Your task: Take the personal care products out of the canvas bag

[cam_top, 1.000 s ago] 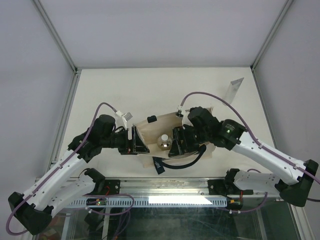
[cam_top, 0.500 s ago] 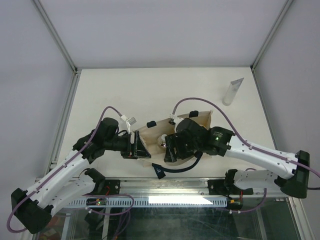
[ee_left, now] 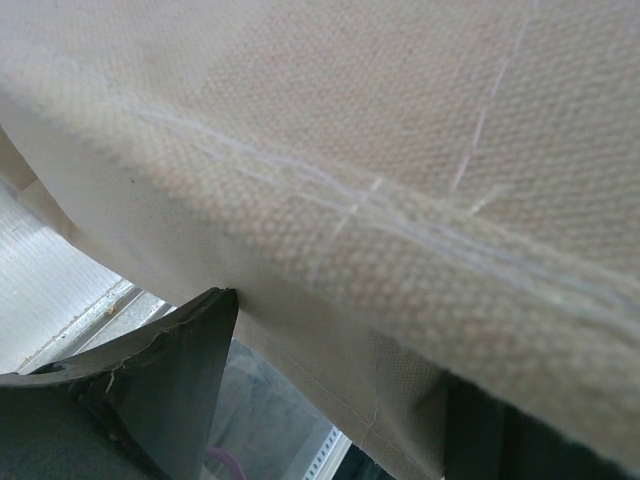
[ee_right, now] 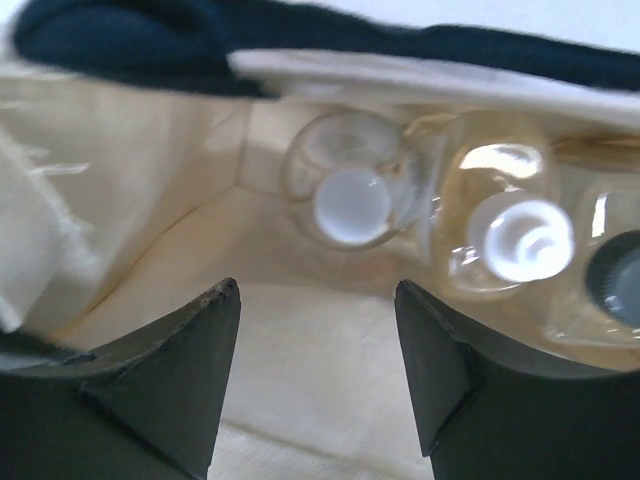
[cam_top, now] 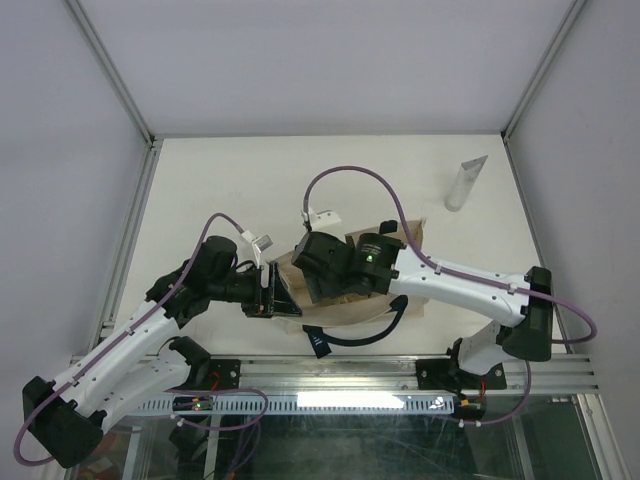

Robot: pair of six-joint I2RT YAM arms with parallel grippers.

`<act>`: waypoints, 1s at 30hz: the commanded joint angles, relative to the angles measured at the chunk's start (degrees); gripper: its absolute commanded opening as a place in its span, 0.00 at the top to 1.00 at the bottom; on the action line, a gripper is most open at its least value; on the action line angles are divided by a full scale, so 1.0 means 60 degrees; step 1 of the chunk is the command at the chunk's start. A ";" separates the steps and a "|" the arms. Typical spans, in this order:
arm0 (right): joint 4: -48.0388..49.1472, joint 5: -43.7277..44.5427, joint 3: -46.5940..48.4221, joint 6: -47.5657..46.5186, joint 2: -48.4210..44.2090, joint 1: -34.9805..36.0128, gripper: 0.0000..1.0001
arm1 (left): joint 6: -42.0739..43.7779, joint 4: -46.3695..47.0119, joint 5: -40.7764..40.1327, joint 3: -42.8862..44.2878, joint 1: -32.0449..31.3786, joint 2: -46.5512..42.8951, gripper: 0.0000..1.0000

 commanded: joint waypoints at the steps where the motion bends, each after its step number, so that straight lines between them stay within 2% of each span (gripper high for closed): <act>1: -0.0171 0.1957 0.0286 -0.0619 0.0145 -0.0202 0.35 | 0.0095 -0.0164 -0.0673 -0.0165 -0.0065 0.0071 0.27; 5: 0.1037 0.1851 -0.0282 -0.1050 -0.0013 -0.0461 0.36 | 0.0154 -0.0162 -0.0658 -0.0092 -0.0080 0.0131 0.27; 10: 0.3128 0.1398 -0.1814 -0.1433 -0.0330 -0.0518 0.40 | 0.0133 -0.0171 -0.0696 -0.0072 -0.0086 0.0138 0.27; 21: 0.5664 0.1944 -0.4231 -0.1788 -0.1216 -0.0506 0.48 | 0.0126 -0.0183 -0.0710 0.0092 -0.0099 0.0132 0.27; 23: 0.5719 0.2118 -0.4413 -0.1861 -0.1286 -0.0447 0.48 | 0.0196 -0.0243 -0.0735 0.0160 -0.0095 0.0197 0.27; 26: 0.6183 0.2397 -0.4975 -0.2131 -0.1442 -0.0206 0.40 | 0.0262 -0.0264 -0.0768 0.0248 -0.0106 0.0275 0.27; 30: 0.6920 0.2633 -0.5619 -0.2641 -0.1587 0.0051 0.40 | 0.0308 -0.0264 -0.0755 0.0305 -0.0109 0.0341 0.27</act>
